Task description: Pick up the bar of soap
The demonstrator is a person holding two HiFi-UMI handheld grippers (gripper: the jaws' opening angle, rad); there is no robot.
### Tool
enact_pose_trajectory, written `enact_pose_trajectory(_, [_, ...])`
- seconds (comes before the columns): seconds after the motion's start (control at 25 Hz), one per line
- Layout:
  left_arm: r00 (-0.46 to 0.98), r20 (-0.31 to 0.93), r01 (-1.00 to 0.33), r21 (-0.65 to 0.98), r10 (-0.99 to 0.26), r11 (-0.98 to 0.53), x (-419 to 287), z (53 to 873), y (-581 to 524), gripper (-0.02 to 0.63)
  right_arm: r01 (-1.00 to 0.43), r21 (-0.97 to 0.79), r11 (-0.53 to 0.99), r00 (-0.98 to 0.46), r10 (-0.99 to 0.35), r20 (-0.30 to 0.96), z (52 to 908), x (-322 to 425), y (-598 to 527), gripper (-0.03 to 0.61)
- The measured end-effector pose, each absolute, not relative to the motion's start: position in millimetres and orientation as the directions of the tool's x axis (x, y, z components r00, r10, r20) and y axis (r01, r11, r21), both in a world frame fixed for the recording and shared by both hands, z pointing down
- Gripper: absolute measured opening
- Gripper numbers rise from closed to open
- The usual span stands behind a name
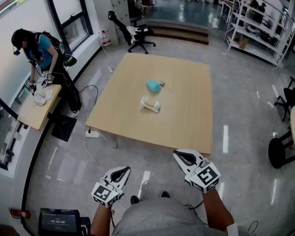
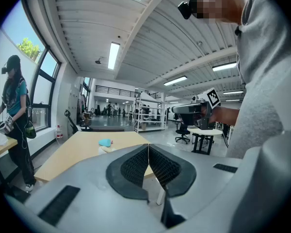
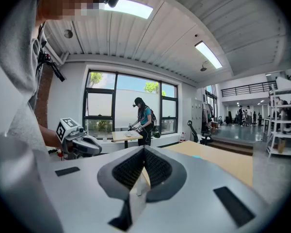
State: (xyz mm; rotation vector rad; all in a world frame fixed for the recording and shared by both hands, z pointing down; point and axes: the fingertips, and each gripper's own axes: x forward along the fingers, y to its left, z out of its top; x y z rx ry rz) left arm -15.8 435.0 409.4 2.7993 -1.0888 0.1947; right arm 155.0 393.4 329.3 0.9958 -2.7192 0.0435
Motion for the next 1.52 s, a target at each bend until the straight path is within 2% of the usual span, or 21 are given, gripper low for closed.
enact_pose_trajectory(0.16, [0.751, 0.109, -0.66, 0.078, -0.651, -0.748, -21.4, 401.0, 445.3, 0.006, -0.65, 0.023, 0.76, -0.727, -0.63, 0.271, 346.2, 146.0, 409.3, 0.006])
enact_pose_trajectory(0.52, [0.764, 0.162, -0.644, 0.161, -0.624, -0.748, -59.3, 432.8, 466.8, 0.006, -0.616, 0.007, 0.788, -0.754, -0.592, 0.285, 344.7, 79.8, 407.6, 0.008])
enact_pose_trajectory(0.72, [0.773, 0.187, -0.633, 0.18, -0.606, -0.753, -66.3, 439.0, 462.3, 0.006, -0.604, -0.066, 0.794, -0.775, -0.566, 0.281, 359.5, 59.7, 399.8, 0.007])
enact_pose_trajectory(0.92, [0.808, 0.181, -0.589, 0.201, -0.562, -0.783, -58.3, 443.9, 439.6, 0.006, -0.62, -0.167, 0.766, -0.777, -0.572, 0.263, 372.9, 52.3, 375.8, 0.008])
enact_pose_trajectory(1.24, [0.884, 0.125, -0.467, 0.195, -0.45, -0.862, -19.0, 435.2, 410.6, 0.006, -0.66, -0.16, 0.734, -0.745, -0.611, 0.269, 367.4, 60.2, 346.2, 0.007])
enact_pose_trajectory(1.52, [0.91, 0.083, -0.414, 0.204, -0.406, -0.887, -15.9, 422.9, 395.2, 0.006, -0.685, -0.149, 0.713, -0.721, -0.633, 0.281, 361.5, 56.2, 322.0, 0.008])
